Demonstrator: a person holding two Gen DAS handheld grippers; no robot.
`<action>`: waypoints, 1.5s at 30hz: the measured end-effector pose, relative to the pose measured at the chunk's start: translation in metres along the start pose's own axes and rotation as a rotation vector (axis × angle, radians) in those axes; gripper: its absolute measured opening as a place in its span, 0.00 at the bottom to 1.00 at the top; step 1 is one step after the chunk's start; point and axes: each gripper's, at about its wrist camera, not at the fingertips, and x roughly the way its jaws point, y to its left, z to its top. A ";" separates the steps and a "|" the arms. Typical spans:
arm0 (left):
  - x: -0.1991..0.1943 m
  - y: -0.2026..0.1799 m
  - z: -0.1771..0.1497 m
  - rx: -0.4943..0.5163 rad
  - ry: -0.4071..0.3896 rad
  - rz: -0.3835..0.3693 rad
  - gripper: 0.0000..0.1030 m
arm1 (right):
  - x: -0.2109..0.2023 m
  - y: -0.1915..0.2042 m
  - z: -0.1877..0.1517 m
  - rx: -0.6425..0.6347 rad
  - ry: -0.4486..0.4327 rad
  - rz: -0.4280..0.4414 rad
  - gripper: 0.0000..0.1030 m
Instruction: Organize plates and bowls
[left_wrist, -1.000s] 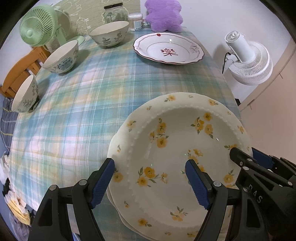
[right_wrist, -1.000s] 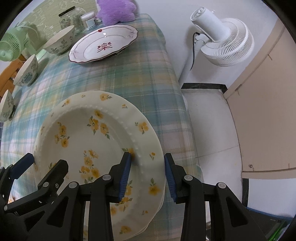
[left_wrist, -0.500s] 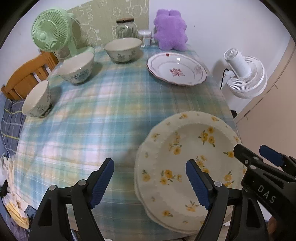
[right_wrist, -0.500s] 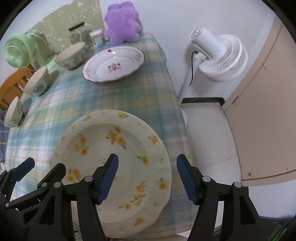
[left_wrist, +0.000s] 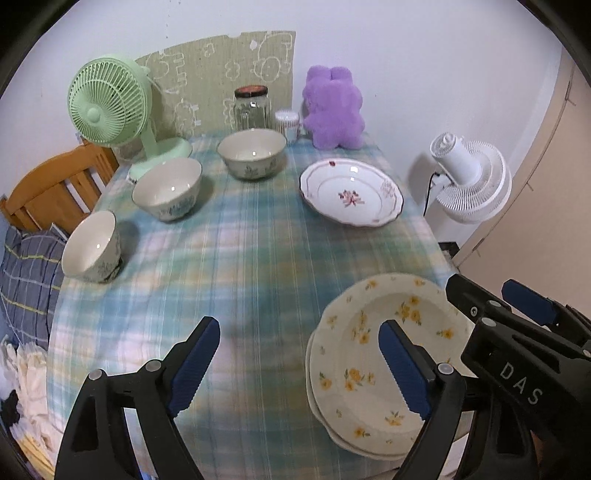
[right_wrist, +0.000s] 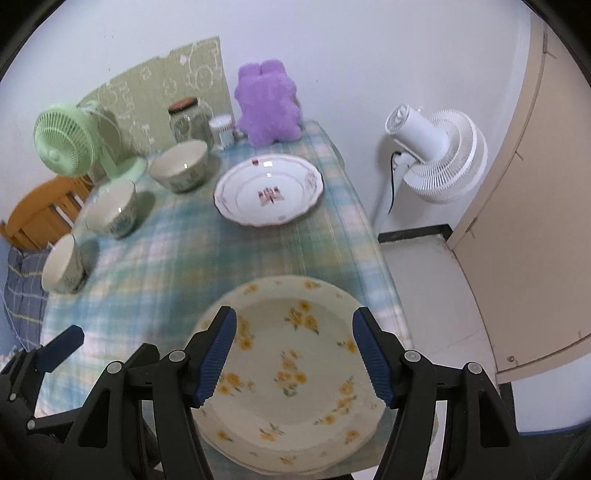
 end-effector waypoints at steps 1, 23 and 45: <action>0.000 0.000 0.003 -0.007 0.000 -0.007 0.87 | -0.002 0.001 0.003 0.005 -0.008 0.002 0.67; 0.070 -0.038 0.107 -0.089 -0.063 0.063 0.86 | 0.068 -0.026 0.121 -0.062 -0.090 0.076 0.67; 0.205 -0.040 0.162 -0.131 0.024 0.155 0.78 | 0.217 -0.034 0.179 -0.058 0.012 0.112 0.67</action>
